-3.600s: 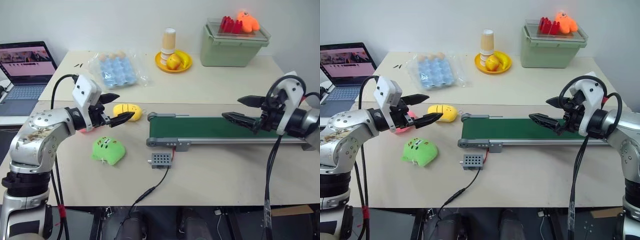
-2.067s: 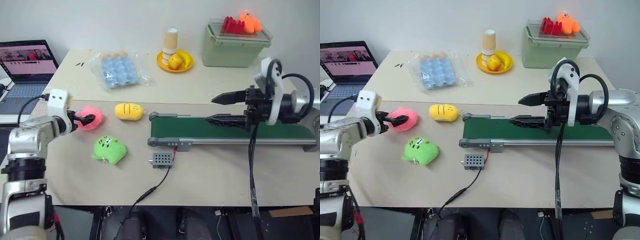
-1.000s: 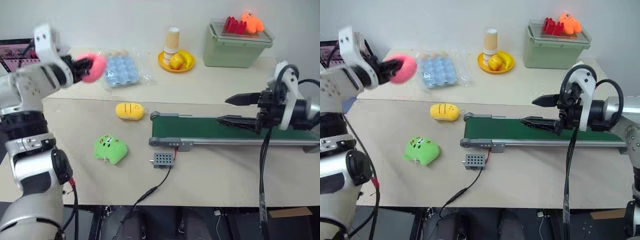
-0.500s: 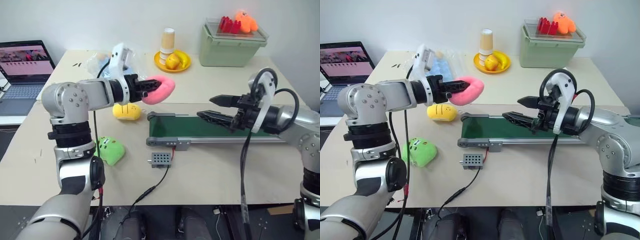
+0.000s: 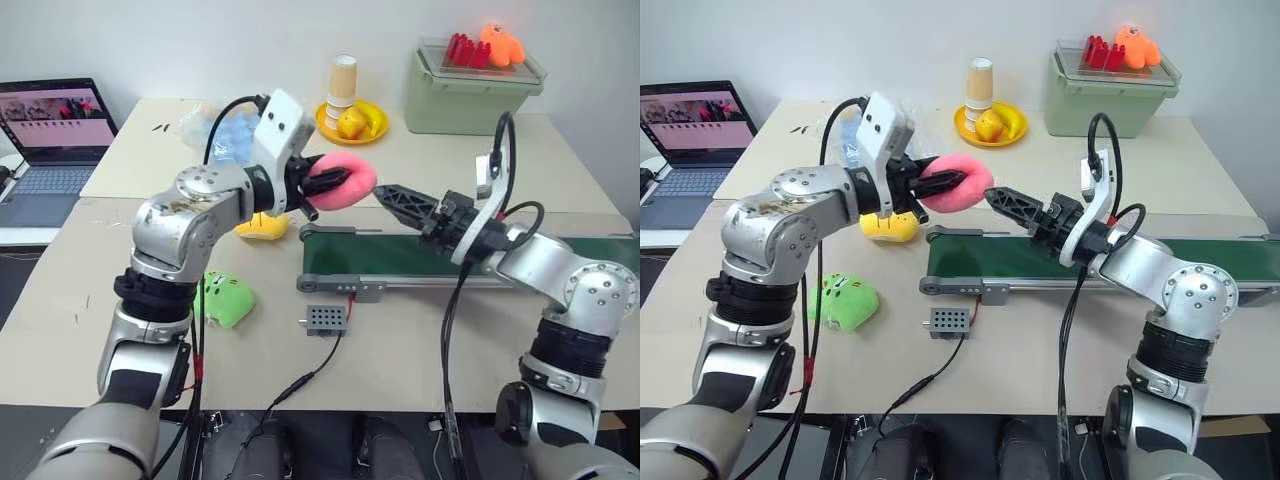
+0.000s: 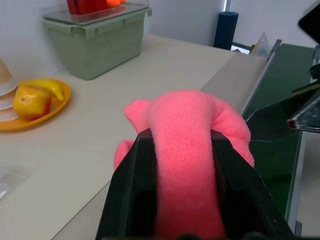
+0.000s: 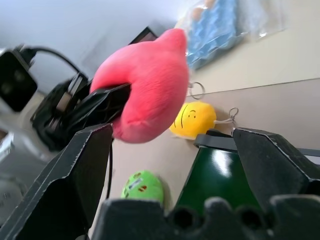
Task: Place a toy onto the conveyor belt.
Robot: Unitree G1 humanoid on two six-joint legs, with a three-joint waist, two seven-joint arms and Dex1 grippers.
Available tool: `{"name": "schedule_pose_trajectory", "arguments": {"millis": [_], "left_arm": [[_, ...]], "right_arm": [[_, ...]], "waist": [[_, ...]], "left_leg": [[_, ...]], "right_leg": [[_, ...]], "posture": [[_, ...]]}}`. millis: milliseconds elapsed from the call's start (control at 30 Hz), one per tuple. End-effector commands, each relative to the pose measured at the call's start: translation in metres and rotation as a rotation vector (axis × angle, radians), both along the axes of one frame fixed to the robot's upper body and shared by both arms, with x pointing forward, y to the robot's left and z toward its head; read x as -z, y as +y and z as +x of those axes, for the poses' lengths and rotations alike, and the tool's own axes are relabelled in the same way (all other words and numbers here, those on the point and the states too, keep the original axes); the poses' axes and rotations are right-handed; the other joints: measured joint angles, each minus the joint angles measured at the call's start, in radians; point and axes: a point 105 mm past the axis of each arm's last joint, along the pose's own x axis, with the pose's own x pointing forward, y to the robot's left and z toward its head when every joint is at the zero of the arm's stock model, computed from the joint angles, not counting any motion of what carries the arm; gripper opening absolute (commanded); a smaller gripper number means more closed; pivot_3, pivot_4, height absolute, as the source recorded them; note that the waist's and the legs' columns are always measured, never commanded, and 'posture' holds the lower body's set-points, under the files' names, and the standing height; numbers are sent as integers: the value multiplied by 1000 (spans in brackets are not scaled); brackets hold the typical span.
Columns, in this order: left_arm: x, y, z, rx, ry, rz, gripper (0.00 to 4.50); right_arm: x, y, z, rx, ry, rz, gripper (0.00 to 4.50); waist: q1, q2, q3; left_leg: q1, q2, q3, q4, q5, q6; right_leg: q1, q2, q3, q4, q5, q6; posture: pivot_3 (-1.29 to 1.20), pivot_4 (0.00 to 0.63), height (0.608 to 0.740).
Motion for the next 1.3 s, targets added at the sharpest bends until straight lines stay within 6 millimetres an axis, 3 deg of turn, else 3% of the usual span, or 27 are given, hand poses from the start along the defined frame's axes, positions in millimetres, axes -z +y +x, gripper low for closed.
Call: {"name": "schedule_pose_trajectory", "arguments": {"millis": [33,433,533,567,633,700,733,900,1067,1200,1233,1300], "left_arm": [[-17,-2,-7,15,-64,-53,1227],[-12,-5,-7,-6,-1,-115,1227],[-11,-7,-6,-12,19,-138,1170],[-11,-7,-6,-12,23,-141,1170],[-9,-8,-6,-13,30,-145,1170],[-7,-9,-6,-13,36,-145,1170],[-6,-10,-6,-11,41,-147,1170],[-3,-11,-7,-8,53,-147,1170],[0,-12,-10,8,71,-136,1170],[-6,-12,-14,37,87,-173,2070],[-8,-12,-15,43,90,-179,2645],[-16,-9,-15,50,94,-200,3067]], "right_arm": [[-14,-3,-1,22,14,58,4500],[-24,8,2,24,28,87,4500],[-27,13,1,13,24,97,3857],[-28,15,2,9,21,99,3389],[-31,18,3,5,14,103,2866],[-33,20,4,3,8,103,1965],[-34,21,5,3,4,103,1802],[-37,21,7,5,-11,95,115],[-41,19,8,11,-35,77,17],[-44,20,7,7,-49,64,0],[-44,20,7,6,-51,61,0],[-44,19,7,6,-59,45,0]], "waist": [[-1,0,0],[-4,0,0],[-4,0,0],[-4,0,0],[-5,0,0],[-5,0,0],[-5,0,0],[-4,0,0],[-4,0,0],[-4,0,0],[-4,0,0],[-4,0,0]], "left_leg": [[0,0,0,0,0,0],[-1,2,-1,0,0,1],[-1,2,-2,0,0,1],[-1,2,-2,0,0,1],[-1,2,-2,0,0,1],[0,2,-2,0,0,1],[0,2,-2,0,0,1],[-1,2,-2,0,-1,1],[-1,2,-2,0,-1,1],[-1,2,-2,0,-1,1],[-1,2,-2,0,-1,1],[-1,2,-2,0,-1,1]], "right_leg": [[0,0,0,0,0,0],[0,0,0,0,0,0],[0,0,0,0,0,0],[0,0,0,0,0,0],[0,0,0,0,0,0],[0,0,0,0,0,0],[0,0,0,0,0,0],[0,0,0,0,0,0],[0,0,0,0,0,0],[0,0,0,-1,0,0],[0,0,0,-1,0,0],[0,0,0,-1,0,0]], "posture": [[0,150,734],[0,150,734],[0,150,734],[0,150,734],[0,150,734],[0,150,734],[0,150,734],[0,150,734],[0,150,734],[0,150,734],[0,150,734],[0,150,734]]}}
